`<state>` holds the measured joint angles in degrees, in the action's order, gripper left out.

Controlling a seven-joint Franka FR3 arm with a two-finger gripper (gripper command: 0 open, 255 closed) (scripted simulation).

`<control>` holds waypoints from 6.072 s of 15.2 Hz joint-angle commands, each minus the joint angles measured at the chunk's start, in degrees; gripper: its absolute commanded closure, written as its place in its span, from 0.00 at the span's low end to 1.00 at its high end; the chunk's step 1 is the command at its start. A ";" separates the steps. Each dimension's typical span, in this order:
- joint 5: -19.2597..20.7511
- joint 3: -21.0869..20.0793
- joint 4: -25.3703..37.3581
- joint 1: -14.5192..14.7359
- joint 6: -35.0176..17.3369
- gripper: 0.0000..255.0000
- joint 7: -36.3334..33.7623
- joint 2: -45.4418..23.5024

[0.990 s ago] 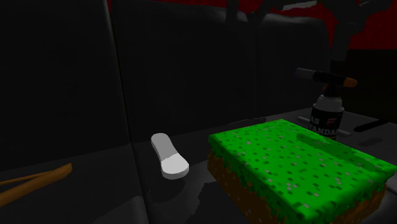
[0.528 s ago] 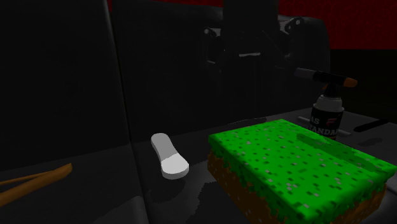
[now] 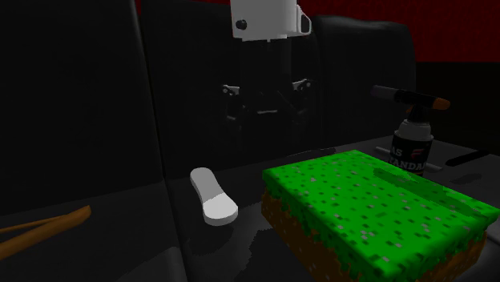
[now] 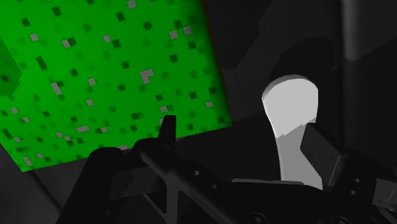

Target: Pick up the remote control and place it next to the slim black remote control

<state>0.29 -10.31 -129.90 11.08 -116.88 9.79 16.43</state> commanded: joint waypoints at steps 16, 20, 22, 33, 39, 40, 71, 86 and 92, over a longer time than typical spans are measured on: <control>4.36 -6.87 10.58 6.48 -11.86 0.00 1.73 -25.08; 5.21 -6.68 9.55 6.61 -14.61 0.00 1.15 -26.90; 5.57 -6.58 9.20 6.67 -15.68 0.00 0.91 -27.66; 5.57 -6.58 9.21 6.67 -15.66 1.00 0.91 -27.65; 5.57 -6.58 9.20 6.68 -15.68 1.00 0.91 -27.66; 5.34 -6.64 9.44 6.63 -15.00 1.00 1.07 -27.19; 1.90 1.04 20.02 -3.84 -2.33 1.00 21.68 -24.36; 1.14 7.31 40.71 -13.94 3.79 1.00 38.69 -38.72; 0.56 8.81 55.73 -17.88 9.20 1.00 44.43 -48.30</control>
<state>0.94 -1.69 -76.58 -6.23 -108.55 53.35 -30.36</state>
